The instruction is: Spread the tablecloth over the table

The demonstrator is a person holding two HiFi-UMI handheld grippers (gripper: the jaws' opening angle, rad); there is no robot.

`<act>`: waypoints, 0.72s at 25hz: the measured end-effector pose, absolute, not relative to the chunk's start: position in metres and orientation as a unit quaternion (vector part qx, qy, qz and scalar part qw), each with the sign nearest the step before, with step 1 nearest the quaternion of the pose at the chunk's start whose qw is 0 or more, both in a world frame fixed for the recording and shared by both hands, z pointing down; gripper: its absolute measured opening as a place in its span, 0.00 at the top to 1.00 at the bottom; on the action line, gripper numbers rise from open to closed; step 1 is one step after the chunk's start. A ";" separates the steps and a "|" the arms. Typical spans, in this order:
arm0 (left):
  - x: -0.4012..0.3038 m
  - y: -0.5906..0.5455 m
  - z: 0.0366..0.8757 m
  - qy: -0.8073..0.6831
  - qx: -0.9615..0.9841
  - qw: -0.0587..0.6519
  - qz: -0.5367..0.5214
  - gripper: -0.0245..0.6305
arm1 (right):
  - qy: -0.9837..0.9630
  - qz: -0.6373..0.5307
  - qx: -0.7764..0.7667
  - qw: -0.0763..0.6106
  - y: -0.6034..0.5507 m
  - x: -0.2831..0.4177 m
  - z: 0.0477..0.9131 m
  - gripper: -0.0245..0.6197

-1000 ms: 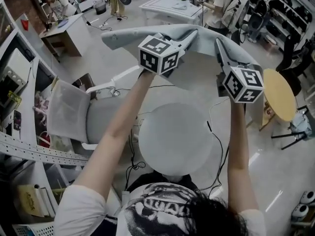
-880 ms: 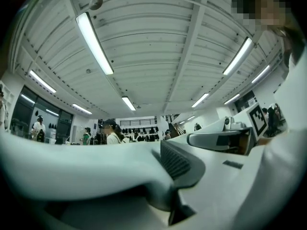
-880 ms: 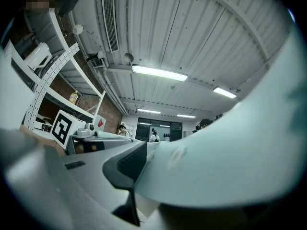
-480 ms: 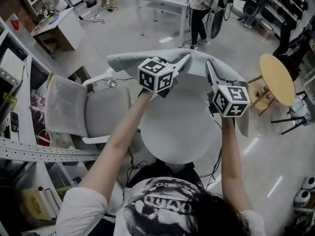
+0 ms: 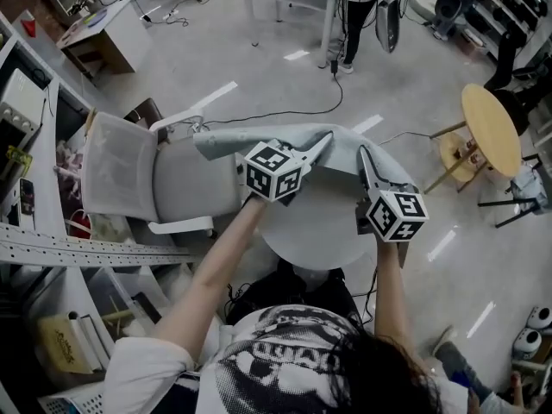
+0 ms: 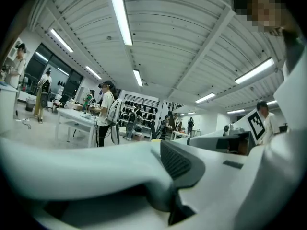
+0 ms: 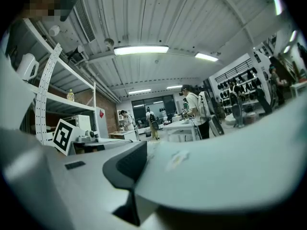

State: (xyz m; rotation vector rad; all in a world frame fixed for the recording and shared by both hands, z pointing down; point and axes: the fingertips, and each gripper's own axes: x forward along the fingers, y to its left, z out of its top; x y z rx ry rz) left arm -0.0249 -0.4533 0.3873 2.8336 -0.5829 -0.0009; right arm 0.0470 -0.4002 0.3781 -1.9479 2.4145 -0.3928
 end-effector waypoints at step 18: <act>-0.076 -0.333 0.493 -0.212 0.926 0.312 -0.024 0.84 | 0.757 -0.323 -0.566 0.057 -0.284 0.008 0.481 0.84</act>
